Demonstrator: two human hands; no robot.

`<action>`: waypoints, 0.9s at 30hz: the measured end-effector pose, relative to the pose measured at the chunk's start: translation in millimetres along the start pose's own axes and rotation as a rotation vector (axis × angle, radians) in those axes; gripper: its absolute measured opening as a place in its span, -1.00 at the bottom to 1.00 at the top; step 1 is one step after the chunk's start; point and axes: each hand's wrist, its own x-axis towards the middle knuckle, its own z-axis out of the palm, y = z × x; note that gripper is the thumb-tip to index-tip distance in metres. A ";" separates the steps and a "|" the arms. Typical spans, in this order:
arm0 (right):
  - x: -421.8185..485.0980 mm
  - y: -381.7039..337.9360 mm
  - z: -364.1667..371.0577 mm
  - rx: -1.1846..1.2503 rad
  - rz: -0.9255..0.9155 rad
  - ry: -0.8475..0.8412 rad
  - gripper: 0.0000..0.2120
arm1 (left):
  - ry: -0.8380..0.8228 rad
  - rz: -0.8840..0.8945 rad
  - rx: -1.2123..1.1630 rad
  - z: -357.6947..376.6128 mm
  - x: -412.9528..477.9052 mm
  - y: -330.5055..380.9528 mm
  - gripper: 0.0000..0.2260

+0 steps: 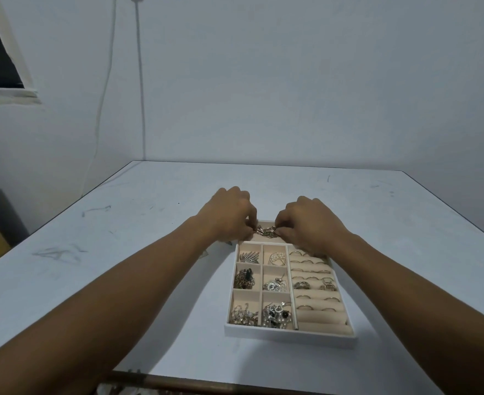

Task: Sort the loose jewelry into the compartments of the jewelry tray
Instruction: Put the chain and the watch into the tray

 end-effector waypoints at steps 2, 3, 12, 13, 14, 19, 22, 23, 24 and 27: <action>-0.5 0.8 0.1 0.004 0.003 0.005 -0.80 | 0.029 -0.016 0.005 -0.4 0.5 1.8 -0.78; -1.0 1.9 -0.1 0.017 0.010 0.007 -0.79 | 0.045 -0.018 -0.004 -0.6 1.1 3.3 -0.77; -2.1 11.0 -0.6 0.063 0.068 -0.093 -0.81 | 0.014 0.051 -0.018 6.7 14.7 23.2 -0.75; -1.8 12.2 0.8 0.066 0.077 -0.082 -0.81 | 0.024 0.041 -0.014 7.3 14.6 22.2 -0.77; -1.7 12.4 1.5 0.058 0.081 -0.074 -0.82 | 0.033 0.033 -0.009 7.9 14.3 20.7 -0.77; -4.0 16.1 -0.9 0.051 0.090 -0.055 -0.81 | 0.079 0.035 0.009 7.7 8.9 14.1 -0.77; -8.6 26.0 -8.7 0.141 0.142 -0.079 -0.83 | 0.067 0.026 -0.031 5.4 4.6 4.4 -0.77; -9.9 27.5 -10.8 0.152 0.147 -0.095 -0.82 | 0.056 0.018 -0.037 5.5 3.2 1.3 -0.77; -10.7 27.4 -11.9 0.144 0.152 -0.108 -0.82 | 0.047 0.006 -0.038 6.3 1.7 -0.9 -0.78; -9.6 24.2 -9.5 0.063 0.164 -0.100 -0.85 | 0.050 -0.014 -0.029 7.9 -0.4 -1.1 -0.79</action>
